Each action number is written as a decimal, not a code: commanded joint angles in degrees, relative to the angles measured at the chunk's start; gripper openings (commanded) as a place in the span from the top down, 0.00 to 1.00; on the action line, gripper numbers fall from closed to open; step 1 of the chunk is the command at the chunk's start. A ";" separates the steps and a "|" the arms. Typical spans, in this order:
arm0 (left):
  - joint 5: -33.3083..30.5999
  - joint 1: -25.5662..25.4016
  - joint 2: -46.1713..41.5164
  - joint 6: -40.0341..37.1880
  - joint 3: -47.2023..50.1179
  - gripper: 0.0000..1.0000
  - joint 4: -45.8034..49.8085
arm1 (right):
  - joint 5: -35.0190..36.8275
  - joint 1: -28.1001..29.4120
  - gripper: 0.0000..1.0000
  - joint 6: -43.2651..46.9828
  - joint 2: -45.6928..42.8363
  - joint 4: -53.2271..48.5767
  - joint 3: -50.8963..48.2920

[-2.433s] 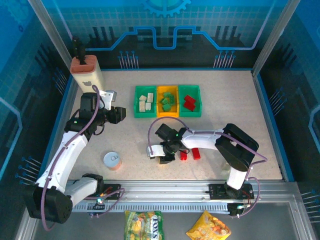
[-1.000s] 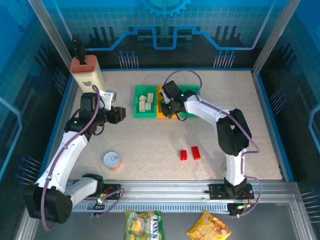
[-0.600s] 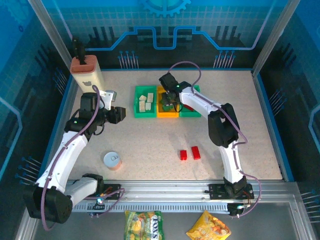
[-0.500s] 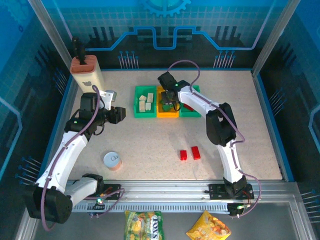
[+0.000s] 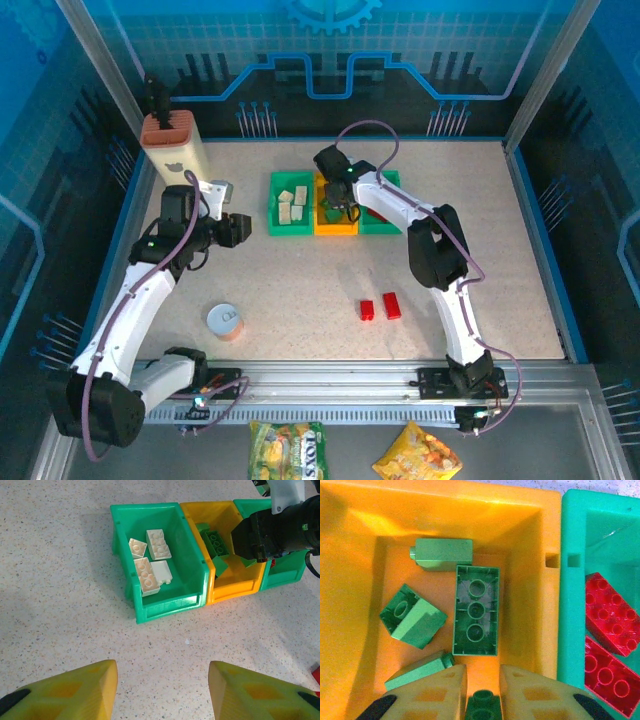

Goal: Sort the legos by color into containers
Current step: Place the lego in the container.

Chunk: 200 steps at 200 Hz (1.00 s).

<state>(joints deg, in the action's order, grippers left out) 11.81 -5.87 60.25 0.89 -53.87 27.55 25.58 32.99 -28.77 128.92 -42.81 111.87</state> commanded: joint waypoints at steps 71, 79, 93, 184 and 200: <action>-0.09 -0.41 -0.47 -1.37 -0.38 0.48 -0.13 | 2.19 0.26 0.71 -0.32 -0.83 -2.61 0.73; -0.01 -0.37 -0.48 -1.37 -0.40 0.48 -0.13 | 2.05 0.36 0.71 -0.25 -1.32 -2.72 0.60; 0.07 -0.38 -0.48 -1.36 -0.40 0.48 -0.22 | 1.80 0.50 0.71 0.02 -2.06 -3.19 0.29; 0.87 -0.37 -0.40 -0.90 -0.36 0.48 -0.48 | -4.13 1.14 0.69 4.82 -12.62 -5.50 -10.03; 0.96 -0.38 -0.42 -0.89 -0.36 0.48 -0.47 | -5.05 1.32 0.71 5.22 -15.83 -4.41 -14.62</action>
<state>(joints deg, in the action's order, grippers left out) 11.86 -5.87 60.25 0.91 -53.87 27.55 22.31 33.58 -24.91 118.58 -46.54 102.28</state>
